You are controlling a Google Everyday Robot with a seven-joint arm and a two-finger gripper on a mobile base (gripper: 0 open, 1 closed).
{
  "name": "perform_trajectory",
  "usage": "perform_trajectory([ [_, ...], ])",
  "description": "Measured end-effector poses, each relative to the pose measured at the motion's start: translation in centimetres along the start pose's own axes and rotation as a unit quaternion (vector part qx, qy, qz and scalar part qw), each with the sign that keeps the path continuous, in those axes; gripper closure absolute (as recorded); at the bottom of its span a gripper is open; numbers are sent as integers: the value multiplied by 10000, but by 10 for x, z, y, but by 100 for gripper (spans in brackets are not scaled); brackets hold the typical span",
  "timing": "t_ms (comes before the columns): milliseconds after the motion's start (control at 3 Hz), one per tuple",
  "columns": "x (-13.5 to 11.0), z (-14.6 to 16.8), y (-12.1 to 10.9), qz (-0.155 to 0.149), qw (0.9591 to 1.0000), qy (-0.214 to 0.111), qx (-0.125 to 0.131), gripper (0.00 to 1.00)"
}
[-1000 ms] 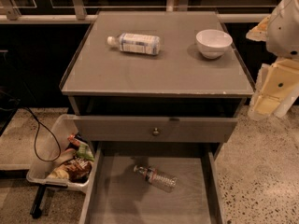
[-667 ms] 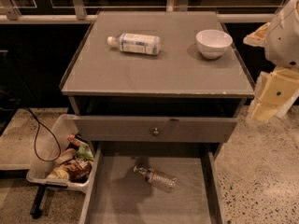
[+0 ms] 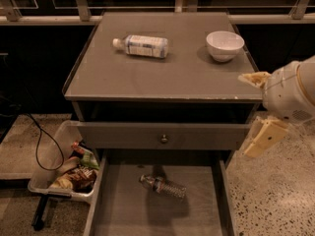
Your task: Pick water bottle from middle drawer and place on counter
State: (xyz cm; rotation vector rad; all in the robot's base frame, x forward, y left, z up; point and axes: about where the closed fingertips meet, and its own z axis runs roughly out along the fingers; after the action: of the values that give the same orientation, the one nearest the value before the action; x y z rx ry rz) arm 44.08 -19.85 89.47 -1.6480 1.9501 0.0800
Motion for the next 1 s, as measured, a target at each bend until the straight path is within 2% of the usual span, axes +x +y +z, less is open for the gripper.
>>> perform_trajectory([
  [333,-4,0,-6,-35,9998,-119,164,0],
  [667,-4,0,-6,-34,9998,-119,164,0],
  [1000,-4,24,3,17,9999,102,39,0],
])
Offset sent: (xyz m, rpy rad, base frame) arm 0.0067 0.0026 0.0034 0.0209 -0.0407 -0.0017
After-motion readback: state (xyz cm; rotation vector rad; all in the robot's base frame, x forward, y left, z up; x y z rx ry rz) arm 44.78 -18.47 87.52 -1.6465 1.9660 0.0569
